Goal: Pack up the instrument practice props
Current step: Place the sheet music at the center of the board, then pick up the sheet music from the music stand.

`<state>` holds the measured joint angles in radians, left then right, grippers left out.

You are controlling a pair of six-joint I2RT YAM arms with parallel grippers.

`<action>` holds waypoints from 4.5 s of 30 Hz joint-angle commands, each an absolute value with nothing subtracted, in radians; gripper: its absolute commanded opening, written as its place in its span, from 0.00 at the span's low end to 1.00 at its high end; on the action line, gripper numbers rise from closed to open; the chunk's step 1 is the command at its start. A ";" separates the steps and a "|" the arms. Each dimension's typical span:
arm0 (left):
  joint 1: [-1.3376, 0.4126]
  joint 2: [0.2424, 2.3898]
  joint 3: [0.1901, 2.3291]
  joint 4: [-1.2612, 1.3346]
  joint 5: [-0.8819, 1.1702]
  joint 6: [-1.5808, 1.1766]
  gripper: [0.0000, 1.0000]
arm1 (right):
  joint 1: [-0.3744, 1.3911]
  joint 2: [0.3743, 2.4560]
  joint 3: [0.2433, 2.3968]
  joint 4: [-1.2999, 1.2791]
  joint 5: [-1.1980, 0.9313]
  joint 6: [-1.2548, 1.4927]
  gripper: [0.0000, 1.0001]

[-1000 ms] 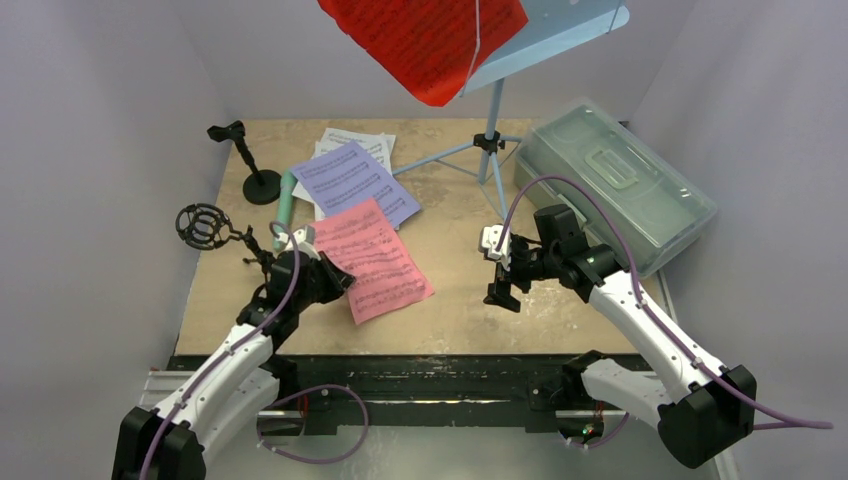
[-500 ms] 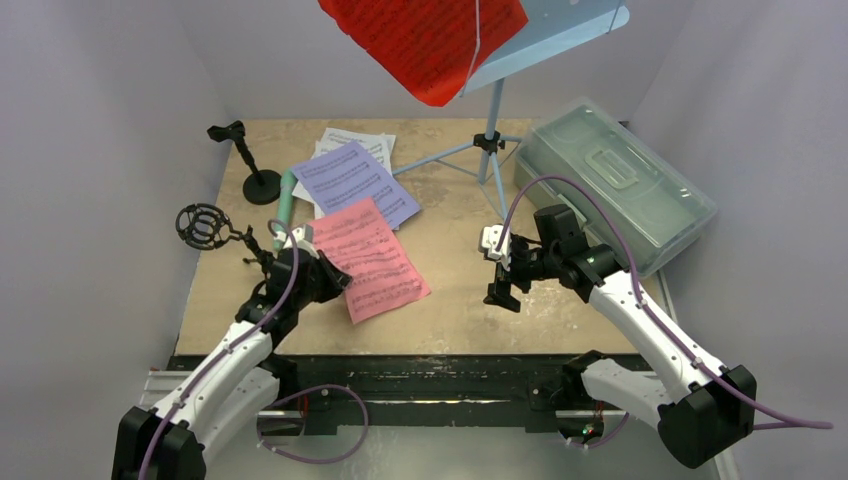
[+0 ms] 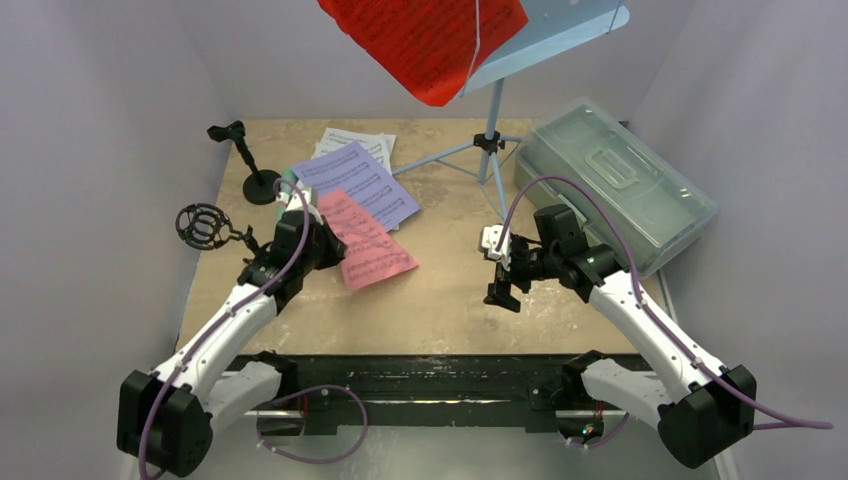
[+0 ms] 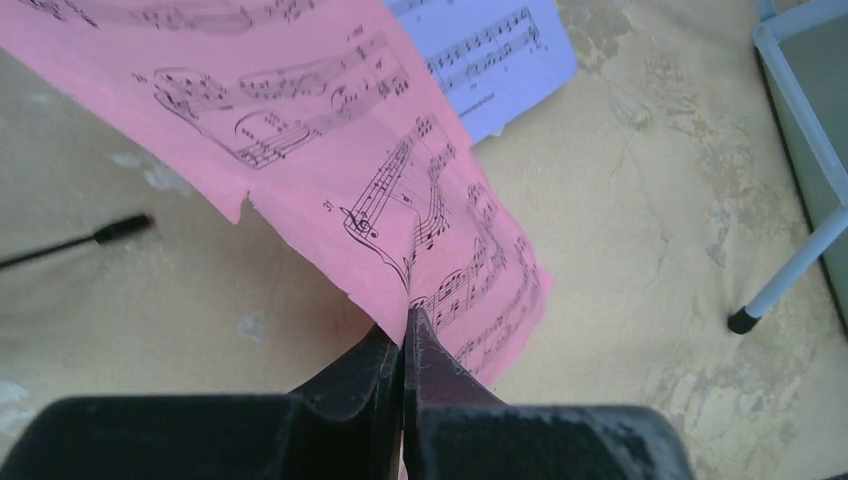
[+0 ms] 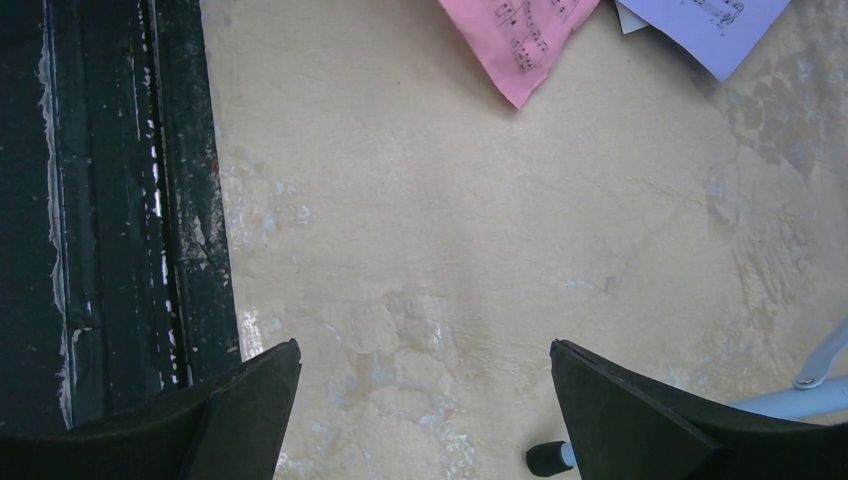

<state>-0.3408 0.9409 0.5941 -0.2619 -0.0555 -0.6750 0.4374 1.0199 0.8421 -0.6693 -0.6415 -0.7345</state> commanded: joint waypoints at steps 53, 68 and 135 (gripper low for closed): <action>-0.010 1.670 1.128 -0.356 0.161 -0.249 0.00 | 0.432 1.016 0.831 -0.658 -0.641 -0.739 0.99; -0.009 1.304 1.013 -0.223 0.086 -0.260 0.65 | 0.432 1.014 0.832 -0.660 -0.639 -0.739 0.99; -0.308 0.649 0.452 0.515 0.586 -0.892 0.93 | 0.407 1.008 0.838 -0.661 -0.643 -0.736 0.99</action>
<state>-0.3035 0.6582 0.4355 0.4347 0.5735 -0.8650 0.4110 1.0206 0.8406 -0.6697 -0.6411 -0.7345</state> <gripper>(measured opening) 0.928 0.987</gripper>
